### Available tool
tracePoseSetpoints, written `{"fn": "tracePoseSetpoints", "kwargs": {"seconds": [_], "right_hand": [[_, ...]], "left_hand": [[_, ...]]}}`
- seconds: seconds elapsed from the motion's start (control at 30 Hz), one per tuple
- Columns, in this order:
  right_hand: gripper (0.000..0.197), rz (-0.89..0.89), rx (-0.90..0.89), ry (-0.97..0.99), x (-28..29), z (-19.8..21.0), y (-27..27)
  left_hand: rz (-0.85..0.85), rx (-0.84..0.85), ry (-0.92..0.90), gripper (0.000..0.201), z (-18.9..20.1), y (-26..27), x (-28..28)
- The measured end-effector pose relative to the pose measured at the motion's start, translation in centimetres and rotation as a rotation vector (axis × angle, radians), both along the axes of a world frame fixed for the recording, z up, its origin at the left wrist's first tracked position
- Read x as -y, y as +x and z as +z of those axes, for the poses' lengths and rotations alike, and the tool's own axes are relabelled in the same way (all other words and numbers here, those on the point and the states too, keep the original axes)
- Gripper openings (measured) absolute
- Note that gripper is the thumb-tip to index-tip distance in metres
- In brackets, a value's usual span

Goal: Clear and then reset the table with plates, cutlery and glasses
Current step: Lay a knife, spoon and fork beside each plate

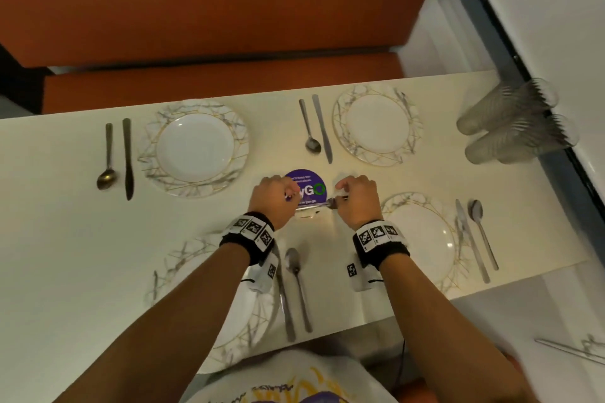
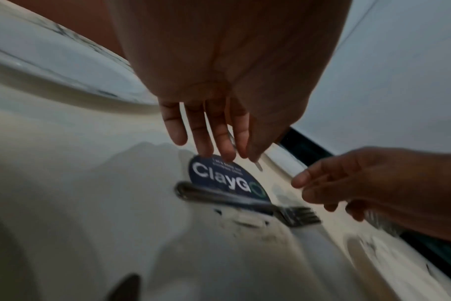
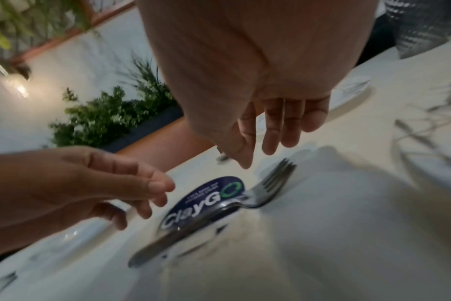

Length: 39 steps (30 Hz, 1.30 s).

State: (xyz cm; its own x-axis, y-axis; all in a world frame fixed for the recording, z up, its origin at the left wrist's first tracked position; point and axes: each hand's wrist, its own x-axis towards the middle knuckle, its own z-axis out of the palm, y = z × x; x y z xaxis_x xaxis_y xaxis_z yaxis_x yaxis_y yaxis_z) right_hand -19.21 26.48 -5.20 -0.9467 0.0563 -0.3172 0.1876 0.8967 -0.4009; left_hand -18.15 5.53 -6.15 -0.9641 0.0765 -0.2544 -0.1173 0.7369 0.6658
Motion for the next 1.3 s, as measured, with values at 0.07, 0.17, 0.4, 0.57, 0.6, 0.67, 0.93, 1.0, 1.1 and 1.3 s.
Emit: {"fn": "tracePoseSetpoints", "kwargs": {"seconds": [0.07, 0.17, 0.4, 0.57, 0.6, 0.67, 0.93, 1.0, 1.1, 1.3], "right_hand": [[0.030, 0.048, 0.048, 0.085, -1.1, -0.3, -0.2], [0.031, 0.084, 0.106, 0.087, -2.1, -0.5, -0.4], [0.014, -0.014, 0.115, -0.190, -3.3, -1.4, -0.8], [0.014, -0.108, 0.019, -0.438, -3.0, 0.0, -1.9], [0.014, -0.126, 0.008, -0.496, -2.7, 0.2, -2.1], [0.010, -0.183, 0.014, -0.625, -1.8, 0.9, -2.4], [0.024, -0.275, 0.345, -1.204, 3.9, 3.1, 0.4], [0.016, -0.254, 0.321, -1.223, 5.2, 3.2, 0.8], [0.014, -0.235, 0.299, -1.217, 8.6, 3.4, 2.4], [0.018, -0.252, 0.260, -1.199, 15.6, 4.0, 6.1]], "left_hand": [[-0.058, 0.049, -0.073, 0.018, -0.5, 0.1, -2.2], [-0.122, 0.084, -0.210, 0.022, -1.4, 0.2, -4.0], [-0.130, 0.116, -0.288, 0.015, -1.1, 0.3, -4.9], [0.016, 0.170, -0.019, 0.010, 0.3, 1.1, -4.2], [0.072, 0.181, 0.042, 0.006, 0.8, 1.3, -4.0], [0.150, 0.188, 0.146, 0.007, 1.7, 1.5, -3.7], [0.371, 0.206, 0.500, 0.011, 4.3, 4.1, 0.0], [0.450, 0.228, 0.598, 0.014, 4.5, 4.7, 1.2], [0.530, 0.247, 0.691, 0.014, 4.9, 6.9, 4.3], [0.615, 0.259, 0.805, 0.016, 5.6, 11.1, 10.6]]}}
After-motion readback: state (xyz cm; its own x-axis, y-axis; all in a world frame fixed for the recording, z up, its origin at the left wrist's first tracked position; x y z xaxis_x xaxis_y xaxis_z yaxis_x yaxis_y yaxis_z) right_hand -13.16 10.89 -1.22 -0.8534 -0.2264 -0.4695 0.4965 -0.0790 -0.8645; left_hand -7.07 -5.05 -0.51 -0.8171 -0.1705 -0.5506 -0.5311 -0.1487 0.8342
